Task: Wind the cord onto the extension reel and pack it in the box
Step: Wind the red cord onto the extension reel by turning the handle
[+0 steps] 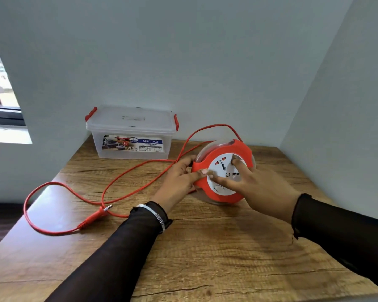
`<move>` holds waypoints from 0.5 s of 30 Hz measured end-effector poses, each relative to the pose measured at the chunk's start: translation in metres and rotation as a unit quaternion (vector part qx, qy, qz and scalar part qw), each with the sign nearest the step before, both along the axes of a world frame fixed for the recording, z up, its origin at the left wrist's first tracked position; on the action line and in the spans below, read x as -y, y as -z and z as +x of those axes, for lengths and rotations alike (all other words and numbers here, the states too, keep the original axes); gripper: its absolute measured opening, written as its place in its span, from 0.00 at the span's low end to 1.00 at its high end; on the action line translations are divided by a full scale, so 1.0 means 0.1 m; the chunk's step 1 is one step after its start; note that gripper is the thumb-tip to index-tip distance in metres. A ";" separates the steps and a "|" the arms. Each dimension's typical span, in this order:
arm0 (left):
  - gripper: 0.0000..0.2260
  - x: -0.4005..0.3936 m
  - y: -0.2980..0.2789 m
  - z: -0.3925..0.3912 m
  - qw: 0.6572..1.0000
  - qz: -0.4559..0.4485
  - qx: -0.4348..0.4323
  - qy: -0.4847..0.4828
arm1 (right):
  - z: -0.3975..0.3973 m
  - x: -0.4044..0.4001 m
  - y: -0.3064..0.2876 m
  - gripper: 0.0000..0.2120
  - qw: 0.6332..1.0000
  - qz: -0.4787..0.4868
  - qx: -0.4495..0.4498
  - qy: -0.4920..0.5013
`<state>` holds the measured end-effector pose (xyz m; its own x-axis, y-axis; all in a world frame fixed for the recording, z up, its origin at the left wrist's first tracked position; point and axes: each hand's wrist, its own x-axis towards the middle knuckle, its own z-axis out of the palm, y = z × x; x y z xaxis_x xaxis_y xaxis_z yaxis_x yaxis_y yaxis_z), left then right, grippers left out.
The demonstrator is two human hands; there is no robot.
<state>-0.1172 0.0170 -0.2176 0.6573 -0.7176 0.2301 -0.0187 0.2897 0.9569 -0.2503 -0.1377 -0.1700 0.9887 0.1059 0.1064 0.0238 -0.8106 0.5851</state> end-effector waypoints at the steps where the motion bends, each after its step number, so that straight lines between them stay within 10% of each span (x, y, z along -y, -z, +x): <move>1: 0.13 -0.01 -0.01 0.00 1.000 0.003 0.001 -0.001 | 0.02 0.03 0.03 0.47 1.000 0.004 -0.001 -0.004; 15: 0.15 0.08 0.08 -0.08 0.999 0.007 0.036 -0.039 | 0.10 0.10 0.18 0.30 0.991 0.015 0.132 0.007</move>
<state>-0.1254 0.0095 -0.2261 0.6933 -0.6682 0.2697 -0.1100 0.2718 0.9561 -0.2398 -0.1472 -0.1884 0.9270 0.0849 0.3653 -0.1393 -0.8264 0.5456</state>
